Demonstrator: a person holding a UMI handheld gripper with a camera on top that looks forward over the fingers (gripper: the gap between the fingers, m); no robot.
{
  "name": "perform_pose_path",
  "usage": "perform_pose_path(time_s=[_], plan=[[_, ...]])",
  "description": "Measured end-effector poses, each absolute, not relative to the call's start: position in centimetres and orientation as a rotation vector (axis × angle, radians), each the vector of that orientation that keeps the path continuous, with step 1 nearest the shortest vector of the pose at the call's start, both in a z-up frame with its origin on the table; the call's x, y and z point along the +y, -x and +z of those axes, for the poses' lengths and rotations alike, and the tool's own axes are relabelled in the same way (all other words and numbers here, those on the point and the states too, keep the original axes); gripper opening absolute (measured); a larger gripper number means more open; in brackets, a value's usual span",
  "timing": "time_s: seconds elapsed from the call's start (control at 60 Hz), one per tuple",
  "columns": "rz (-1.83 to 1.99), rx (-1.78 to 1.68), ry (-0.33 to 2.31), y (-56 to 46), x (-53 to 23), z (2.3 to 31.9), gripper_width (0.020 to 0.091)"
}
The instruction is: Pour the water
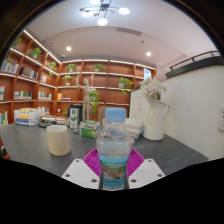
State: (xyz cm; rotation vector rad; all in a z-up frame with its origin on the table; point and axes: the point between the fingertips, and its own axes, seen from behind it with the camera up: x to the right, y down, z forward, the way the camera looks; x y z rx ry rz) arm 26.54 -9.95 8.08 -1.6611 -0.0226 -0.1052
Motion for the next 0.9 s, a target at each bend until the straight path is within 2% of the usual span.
perform_pose_path(time_s=[0.333,0.6,0.9], plan=[[-0.127,-0.114,1.680,-25.3,-9.7,8.3,0.0280],[-0.603,-0.645,1.590,-22.4,-5.1,12.4,0.0280],[-1.185,-1.223,1.294,-19.5,0.2,14.0,0.0280]])
